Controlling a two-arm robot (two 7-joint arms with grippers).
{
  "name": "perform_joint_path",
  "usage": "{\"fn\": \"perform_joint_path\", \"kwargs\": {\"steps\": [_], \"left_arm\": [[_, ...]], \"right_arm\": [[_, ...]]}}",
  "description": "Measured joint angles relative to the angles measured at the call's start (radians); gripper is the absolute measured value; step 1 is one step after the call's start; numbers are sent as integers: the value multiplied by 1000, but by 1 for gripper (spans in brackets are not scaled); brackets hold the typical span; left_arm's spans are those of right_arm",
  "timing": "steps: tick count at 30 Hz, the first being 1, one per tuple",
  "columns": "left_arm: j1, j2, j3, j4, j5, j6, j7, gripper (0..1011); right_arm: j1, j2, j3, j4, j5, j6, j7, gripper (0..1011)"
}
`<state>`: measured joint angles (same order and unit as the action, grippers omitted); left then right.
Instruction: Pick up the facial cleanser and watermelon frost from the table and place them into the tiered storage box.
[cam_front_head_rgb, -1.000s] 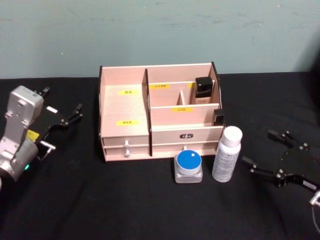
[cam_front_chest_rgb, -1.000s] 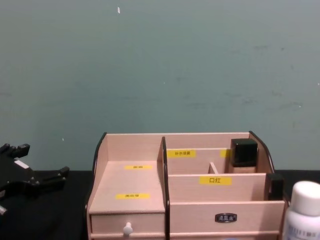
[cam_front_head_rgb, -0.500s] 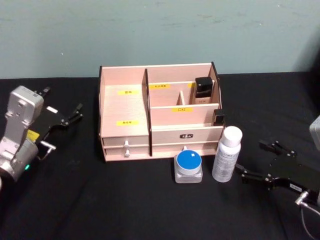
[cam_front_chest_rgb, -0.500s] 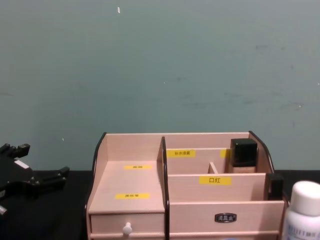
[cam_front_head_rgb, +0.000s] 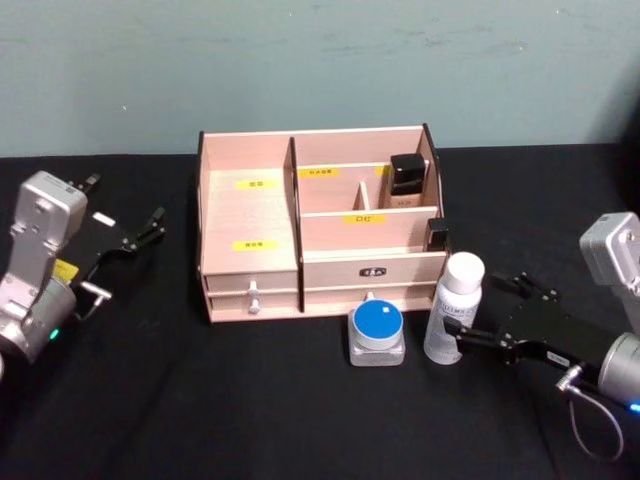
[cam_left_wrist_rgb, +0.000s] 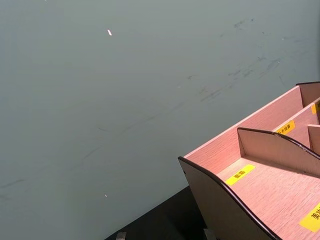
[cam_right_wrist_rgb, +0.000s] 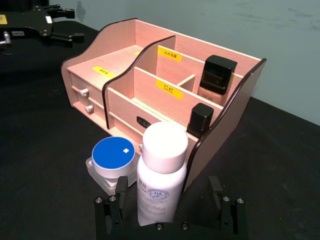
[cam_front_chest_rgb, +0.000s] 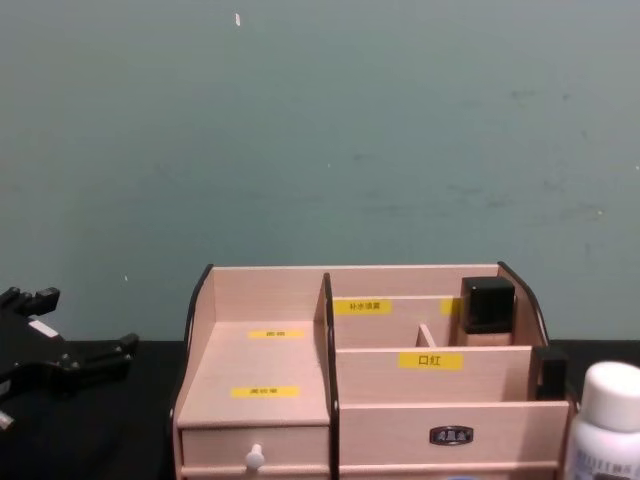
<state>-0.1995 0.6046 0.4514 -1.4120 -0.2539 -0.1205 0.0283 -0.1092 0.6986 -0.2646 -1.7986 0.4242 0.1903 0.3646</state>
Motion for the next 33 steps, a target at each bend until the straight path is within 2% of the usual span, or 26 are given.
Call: {"fn": "perform_joint_path", "kwargs": {"steps": [7, 13, 33], "left_arm": [[0, 0, 0, 0, 0, 0, 0, 1001], [0, 0, 0, 0, 0, 0, 0, 1001], [0, 0, 0, 0, 0, 0, 0, 1001]], "right_arm": [[46, -41, -17, 48, -18, -1, 25, 1000], [67, -60, -24, 67, -29, 0, 32, 1000], [64, -57, -23, 65, -28, -1, 31, 985]]}}
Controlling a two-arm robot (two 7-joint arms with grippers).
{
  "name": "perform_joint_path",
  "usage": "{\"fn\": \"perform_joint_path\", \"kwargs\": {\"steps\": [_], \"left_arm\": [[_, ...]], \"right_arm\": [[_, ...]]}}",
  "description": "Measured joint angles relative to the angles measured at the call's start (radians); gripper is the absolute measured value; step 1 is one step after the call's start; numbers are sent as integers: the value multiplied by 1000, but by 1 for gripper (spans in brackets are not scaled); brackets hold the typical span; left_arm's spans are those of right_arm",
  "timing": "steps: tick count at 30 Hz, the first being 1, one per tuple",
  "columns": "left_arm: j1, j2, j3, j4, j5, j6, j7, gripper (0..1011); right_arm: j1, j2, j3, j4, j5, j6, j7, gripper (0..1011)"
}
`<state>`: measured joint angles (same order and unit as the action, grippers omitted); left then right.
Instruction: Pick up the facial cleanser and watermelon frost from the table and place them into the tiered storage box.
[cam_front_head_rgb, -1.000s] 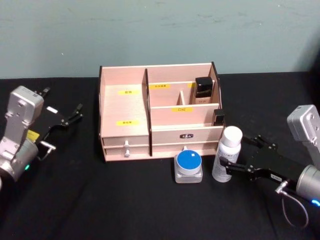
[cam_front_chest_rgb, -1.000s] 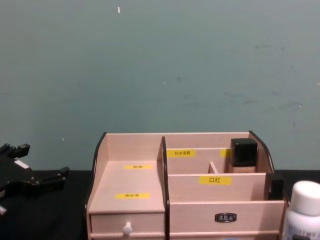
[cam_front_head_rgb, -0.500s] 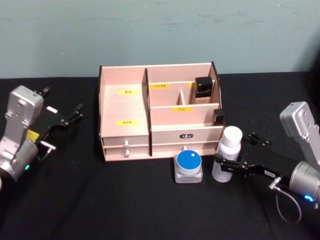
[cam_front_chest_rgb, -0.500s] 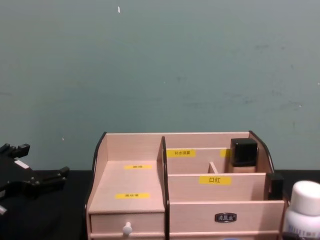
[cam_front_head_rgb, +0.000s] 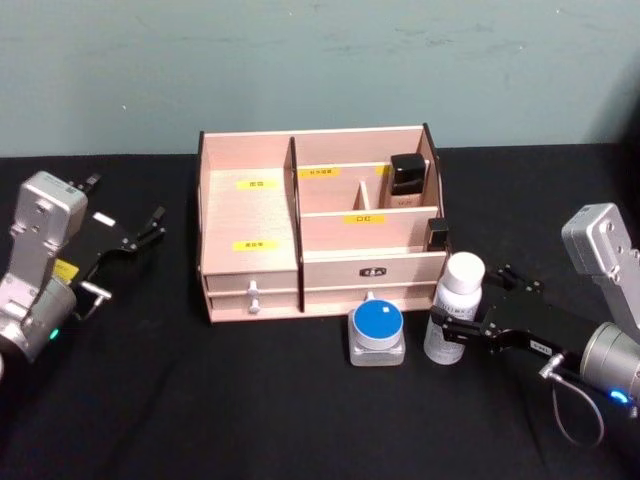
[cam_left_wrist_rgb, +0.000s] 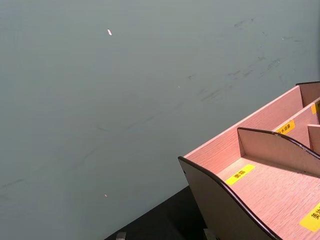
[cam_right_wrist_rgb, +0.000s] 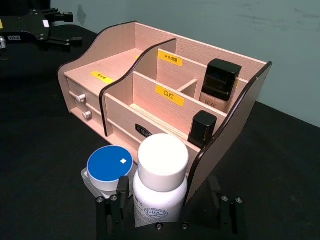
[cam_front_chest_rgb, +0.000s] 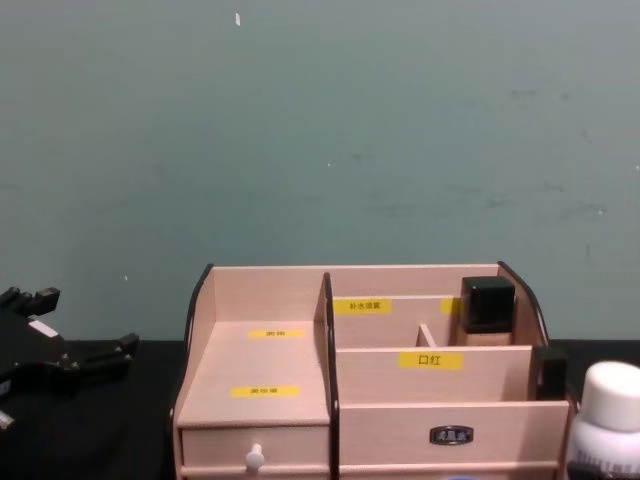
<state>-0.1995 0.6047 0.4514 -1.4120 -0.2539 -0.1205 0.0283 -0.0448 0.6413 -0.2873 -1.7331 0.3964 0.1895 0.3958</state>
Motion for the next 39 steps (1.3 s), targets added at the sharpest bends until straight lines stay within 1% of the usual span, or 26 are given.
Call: {"fn": "perform_joint_path", "kwargs": {"steps": [1, 4, 5, 8, 10, 11, 12, 15, 30, 35, 39], "left_arm": [[0, 0, 0, 0, 0, 0, 0, 1001], [0, 0, 0, 0, 0, 0, 0, 1001], [0, 0, 0, 0, 0, 0, 0, 1001], [0, 0, 0, 0, 0, 0, 0, 1001], [0, 0, 0, 0, 0, 0, 0, 1001], [0, 0, 0, 0, 0, 0, 0, 1001], [0, 0, 0, 0, 0, 0, 0, 1001], [0, 0, 0, 0, 0, 0, 0, 1001], [0, 0, 0, 0, 0, 0, 0, 1001], [0, 0, 0, 0, 0, 0, 0, 1001], [0, 0, 0, 0, 0, 0, 0, 1001]], "right_arm": [[0, 0, 0, 0, 0, 0, 0, 977], [0, 0, 0, 0, 0, 0, 0, 912], [0, 0, 1, -1, 1, 0, 0, 866], [-1, 1, 1, -1, 1, -1, -1, 816], [-1, 1, 1, -1, 1, -1, -1, 743], [-1, 1, 1, -1, 1, -1, -1, 733], [-1, 1, 1, -1, 1, -1, -1, 668], [-1, 1, 1, -1, 1, -1, -1, 613], [-2, 1, 1, -2, 2, -1, -1, 605], [-7, -2, 14, -9, 14, 2, 2, 605], [-14, 4, 26, -31, 20, 4, 3, 605]]}}
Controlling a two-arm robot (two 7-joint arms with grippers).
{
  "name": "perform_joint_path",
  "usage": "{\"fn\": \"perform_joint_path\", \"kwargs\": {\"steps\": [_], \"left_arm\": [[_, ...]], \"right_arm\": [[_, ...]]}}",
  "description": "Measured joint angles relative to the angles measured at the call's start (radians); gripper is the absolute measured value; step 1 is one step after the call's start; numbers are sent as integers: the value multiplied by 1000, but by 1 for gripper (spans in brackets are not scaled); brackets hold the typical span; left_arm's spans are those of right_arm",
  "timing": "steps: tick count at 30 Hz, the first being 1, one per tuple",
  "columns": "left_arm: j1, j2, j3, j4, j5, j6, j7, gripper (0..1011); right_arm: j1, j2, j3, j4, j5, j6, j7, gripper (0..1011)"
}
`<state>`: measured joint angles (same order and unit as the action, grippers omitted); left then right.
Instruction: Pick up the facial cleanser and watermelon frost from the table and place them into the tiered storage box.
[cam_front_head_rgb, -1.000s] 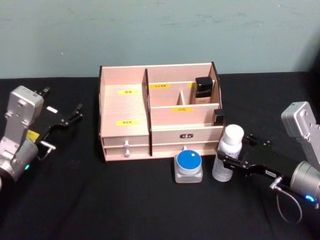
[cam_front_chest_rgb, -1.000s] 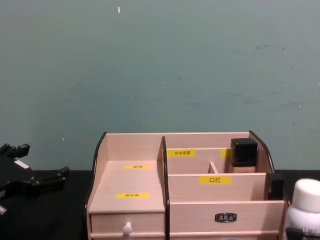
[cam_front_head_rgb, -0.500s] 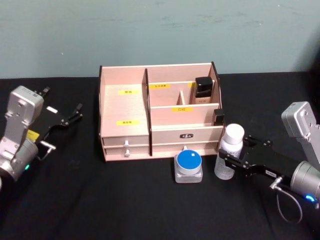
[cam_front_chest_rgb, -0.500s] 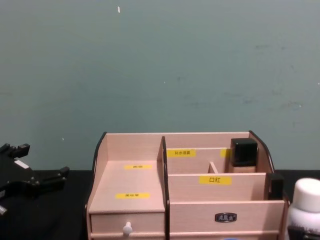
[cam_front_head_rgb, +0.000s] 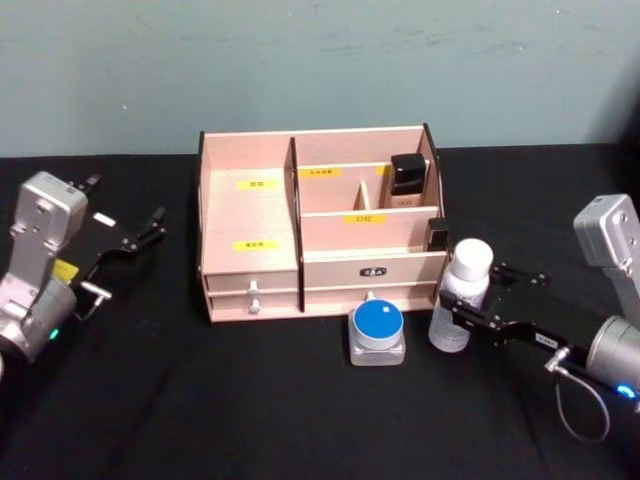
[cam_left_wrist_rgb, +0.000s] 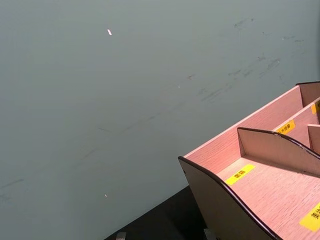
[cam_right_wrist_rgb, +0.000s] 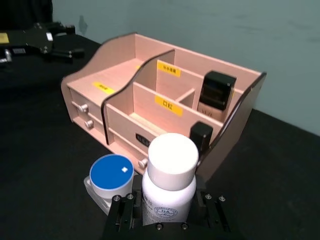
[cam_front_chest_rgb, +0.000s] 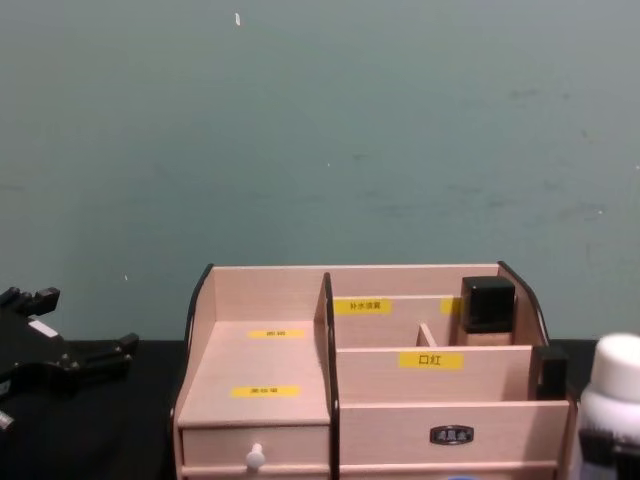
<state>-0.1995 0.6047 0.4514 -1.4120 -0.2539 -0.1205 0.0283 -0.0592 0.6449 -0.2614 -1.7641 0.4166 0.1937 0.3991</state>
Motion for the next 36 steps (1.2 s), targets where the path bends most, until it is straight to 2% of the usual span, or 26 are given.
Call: {"fn": "perform_joint_path", "kwargs": {"steps": [10, 17, 21, 27, 34, 36], "left_arm": [[0, 0, 0, 0, 0, 0, 0, 1001], [0, 0, 0, 0, 0, 0, 0, 1001], [0, 0, 0, 0, 0, 0, 0, 1001], [0, 0, 0, 0, 0, 0, 0, 1001], [0, 0, 0, 0, 0, 0, 0, 1001], [0, 0, 0, 0, 0, 0, 0, 1001]], "right_arm": [[-18, 29, 34, -110, 22, 28, 1, 605], [25, 31, 28, -167, 40, 78, 0, 605], [67, 21, 8, -175, 46, 103, -5, 605], [152, -18, -39, -157, 46, 133, -20, 605], [267, -89, -107, -76, 16, 150, -40, 605], [285, -103, -119, -56, 8, 151, -43, 605]]}}
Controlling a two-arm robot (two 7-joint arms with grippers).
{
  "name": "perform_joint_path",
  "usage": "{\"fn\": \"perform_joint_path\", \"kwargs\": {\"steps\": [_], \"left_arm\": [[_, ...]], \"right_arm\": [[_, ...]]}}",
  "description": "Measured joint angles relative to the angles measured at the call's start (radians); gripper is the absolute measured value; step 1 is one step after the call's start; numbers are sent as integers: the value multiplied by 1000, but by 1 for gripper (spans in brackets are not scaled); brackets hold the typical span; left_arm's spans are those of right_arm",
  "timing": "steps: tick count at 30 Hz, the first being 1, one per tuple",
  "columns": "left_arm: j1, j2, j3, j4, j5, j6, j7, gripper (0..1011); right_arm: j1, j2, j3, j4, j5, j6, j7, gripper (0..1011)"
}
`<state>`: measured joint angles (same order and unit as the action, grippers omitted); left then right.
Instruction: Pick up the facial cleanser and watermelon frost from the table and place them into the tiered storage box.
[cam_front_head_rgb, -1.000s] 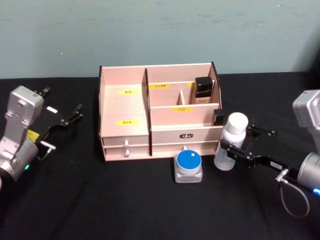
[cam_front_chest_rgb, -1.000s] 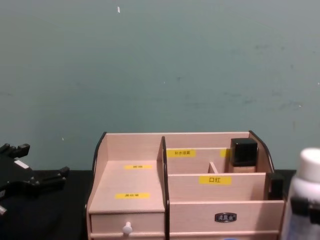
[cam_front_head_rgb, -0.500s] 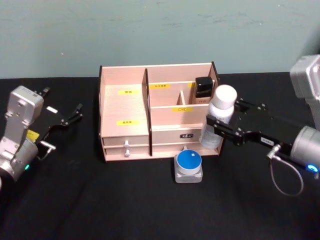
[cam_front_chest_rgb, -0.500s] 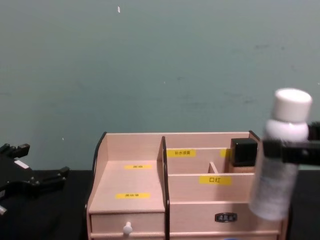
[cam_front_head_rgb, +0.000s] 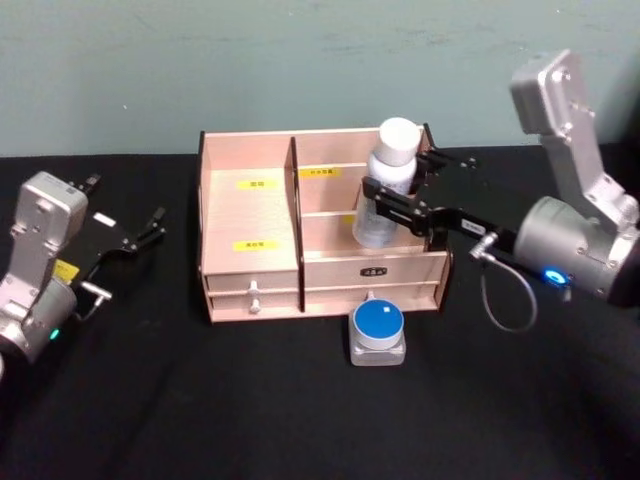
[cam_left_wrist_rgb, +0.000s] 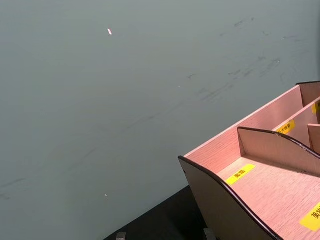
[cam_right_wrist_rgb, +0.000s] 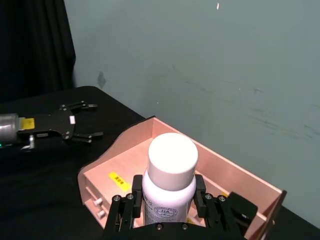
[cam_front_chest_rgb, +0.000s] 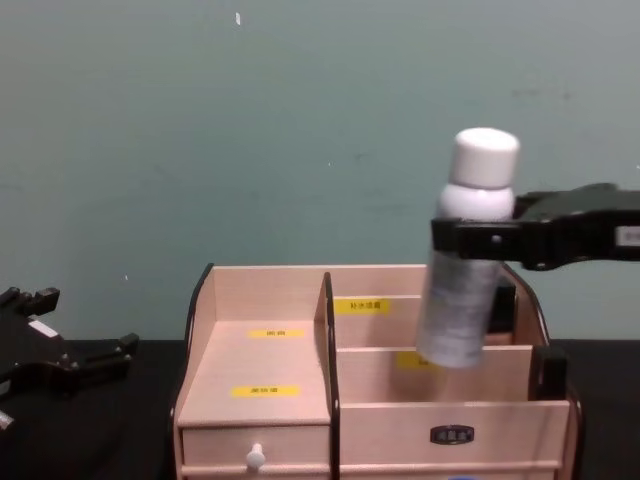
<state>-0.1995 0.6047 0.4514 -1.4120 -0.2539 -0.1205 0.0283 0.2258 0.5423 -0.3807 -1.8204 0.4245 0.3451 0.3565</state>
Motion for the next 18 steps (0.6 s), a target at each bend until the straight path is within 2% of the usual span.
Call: {"fn": "perform_joint_path", "kwargs": {"steps": [4, 11, 18], "left_arm": [[0, 0, 0, 0, 0, 0, 0, 1001], [0, 0, 0, 0, 0, 0, 0, 1001], [0, 0, 0, 0, 0, 0, 0, 1001]], "right_arm": [[48, -39, -31, 55, -24, 0, -7, 605], [106, -92, -65, 134, -67, -9, -14, 605], [149, -137, -76, 203, -103, -22, -19, 605]]}}
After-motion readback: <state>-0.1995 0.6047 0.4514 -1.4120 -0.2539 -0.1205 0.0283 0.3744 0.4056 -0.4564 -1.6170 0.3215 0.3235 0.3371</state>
